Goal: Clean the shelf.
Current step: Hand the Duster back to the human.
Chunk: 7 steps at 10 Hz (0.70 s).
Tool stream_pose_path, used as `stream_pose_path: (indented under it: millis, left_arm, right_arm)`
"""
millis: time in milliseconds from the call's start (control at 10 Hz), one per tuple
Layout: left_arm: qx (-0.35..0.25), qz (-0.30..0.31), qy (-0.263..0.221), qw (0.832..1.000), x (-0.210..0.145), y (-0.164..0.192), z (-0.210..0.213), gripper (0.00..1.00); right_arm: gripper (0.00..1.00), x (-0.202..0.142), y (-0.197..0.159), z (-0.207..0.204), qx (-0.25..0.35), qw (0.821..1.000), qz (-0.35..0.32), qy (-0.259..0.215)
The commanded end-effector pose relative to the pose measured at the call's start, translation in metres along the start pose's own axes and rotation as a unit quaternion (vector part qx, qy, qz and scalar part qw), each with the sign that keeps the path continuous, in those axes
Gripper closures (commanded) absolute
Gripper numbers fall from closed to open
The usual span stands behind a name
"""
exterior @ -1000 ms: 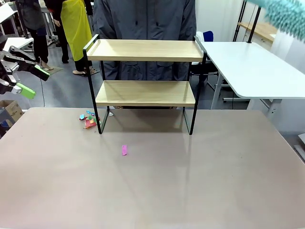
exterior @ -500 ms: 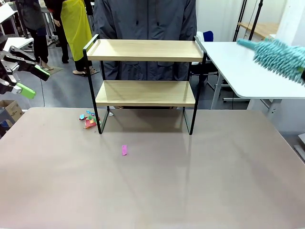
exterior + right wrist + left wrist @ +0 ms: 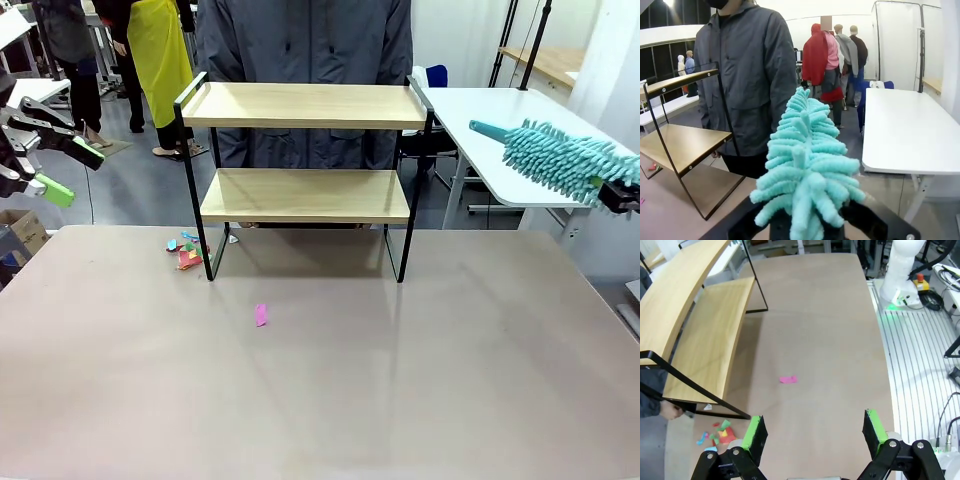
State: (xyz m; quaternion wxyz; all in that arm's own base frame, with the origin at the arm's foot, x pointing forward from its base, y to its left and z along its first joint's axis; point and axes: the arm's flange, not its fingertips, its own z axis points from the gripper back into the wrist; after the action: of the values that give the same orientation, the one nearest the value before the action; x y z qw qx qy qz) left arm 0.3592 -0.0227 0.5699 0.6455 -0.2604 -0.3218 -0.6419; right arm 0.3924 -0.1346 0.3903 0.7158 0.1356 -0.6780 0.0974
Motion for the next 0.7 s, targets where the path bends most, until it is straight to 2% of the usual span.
stream_pose_path:
  millis: [0,600]
  left_arm:
    - [-0.001,0.003,-0.013,1.000,0.0032,0.0002,0.0008,0.00]
    - [-0.001,0.003,-0.013,1.000,0.0032,0.0002,0.0008,0.00]
  right_arm:
    - [0.83,0.0026,0.0011,0.0006,-0.002,1.000,0.003,0.004]
    - [0.83,0.0026,0.0011,0.0006,-0.002,1.000,0.003,0.004]
